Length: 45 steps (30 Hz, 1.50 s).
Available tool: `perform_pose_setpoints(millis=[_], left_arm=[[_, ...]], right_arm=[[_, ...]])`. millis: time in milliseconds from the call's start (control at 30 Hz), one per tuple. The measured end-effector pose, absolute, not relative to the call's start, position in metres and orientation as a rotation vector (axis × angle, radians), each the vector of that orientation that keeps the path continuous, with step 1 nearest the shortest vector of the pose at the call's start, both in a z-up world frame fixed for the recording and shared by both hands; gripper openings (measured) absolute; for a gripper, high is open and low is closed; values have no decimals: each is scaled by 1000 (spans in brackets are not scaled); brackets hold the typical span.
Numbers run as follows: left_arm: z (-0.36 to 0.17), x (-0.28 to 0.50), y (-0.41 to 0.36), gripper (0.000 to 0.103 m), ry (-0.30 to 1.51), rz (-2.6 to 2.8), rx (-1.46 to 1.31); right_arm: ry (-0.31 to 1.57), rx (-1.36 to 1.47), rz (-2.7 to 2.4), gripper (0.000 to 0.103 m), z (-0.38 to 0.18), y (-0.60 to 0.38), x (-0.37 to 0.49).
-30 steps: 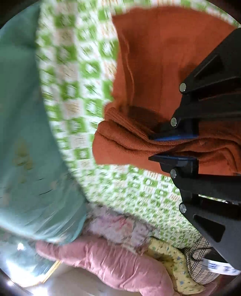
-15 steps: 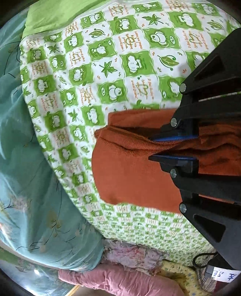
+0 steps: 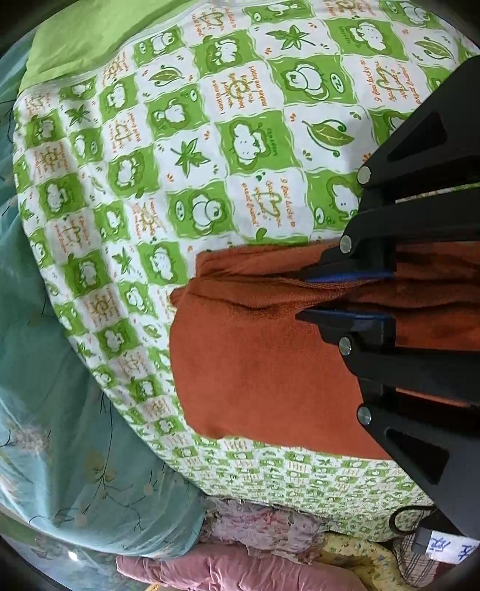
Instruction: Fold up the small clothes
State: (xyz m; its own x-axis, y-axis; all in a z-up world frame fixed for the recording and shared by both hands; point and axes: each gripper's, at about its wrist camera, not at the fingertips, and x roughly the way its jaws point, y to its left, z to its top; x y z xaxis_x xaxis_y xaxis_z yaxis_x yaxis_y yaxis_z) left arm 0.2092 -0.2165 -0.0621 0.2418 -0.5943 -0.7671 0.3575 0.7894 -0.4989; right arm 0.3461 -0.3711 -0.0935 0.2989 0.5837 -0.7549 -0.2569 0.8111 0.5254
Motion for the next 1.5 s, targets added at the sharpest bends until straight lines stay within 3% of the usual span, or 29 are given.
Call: perform_pose_setpoints(millis=[33, 100, 167, 233, 300, 667, 867, 967, 1100, 1133, 1167, 1200, 1233, 1267, 1333, 1500], left_arm=[[-58, 206, -211, 29, 1164, -674, -248], [-53, 199, -198, 57, 1165, -665, -260], [-46, 190, -177, 61, 1155, -646, -289], [-43, 186, -157, 63, 1163, -612, -323], [-40, 184, -135, 65, 1160, -566, -346], [-65, 207, -21, 73, 1181, -278, -504], [-106, 240, 4, 75, 1237, -256, -632], [-111, 252, -5, 82, 1213, -300, -673], [-117, 267, -23, 78, 1207, -335, -644], [-116, 270, -30, 75, 1203, -335, -623], [-117, 272, -34, 63, 1206, -333, -605], [-117, 272, -37, 45, 1207, -342, -601], [-116, 271, -38, 38, 1203, -351, -607], [-113, 270, -39, 30, 1195, -352, -609], [-99, 260, -35, 26, 1163, -359, -606], [-49, 216, -15, 25, 1056, -360, -566]], right_arm=[[1139, 334, 563, 17, -92, -372, 345], [1135, 316, 537, 27, -87, -373, 339], [1143, 314, 513, 40, -83, -377, 333], [1136, 338, 494, 63, -80, -382, 326], [1122, 366, 488, 68, -79, -387, 318], [1189, 392, 525, 71, -99, -383, 300], [1206, 415, 557, 71, -109, -384, 308], [1212, 436, 575, 71, -115, -385, 314], [1220, 489, 605, 71, -127, -382, 315], [1214, 497, 607, 72, -128, -382, 315], [1210, 507, 608, 72, -129, -382, 314], [1213, 511, 605, 64, -129, -382, 314], [1230, 512, 608, 37, -130, -380, 314], [1252, 520, 617, 33, -132, -379, 313], [1254, 521, 619, 27, -127, -375, 310], [1207, 511, 690, 24, -96, -354, 295]])
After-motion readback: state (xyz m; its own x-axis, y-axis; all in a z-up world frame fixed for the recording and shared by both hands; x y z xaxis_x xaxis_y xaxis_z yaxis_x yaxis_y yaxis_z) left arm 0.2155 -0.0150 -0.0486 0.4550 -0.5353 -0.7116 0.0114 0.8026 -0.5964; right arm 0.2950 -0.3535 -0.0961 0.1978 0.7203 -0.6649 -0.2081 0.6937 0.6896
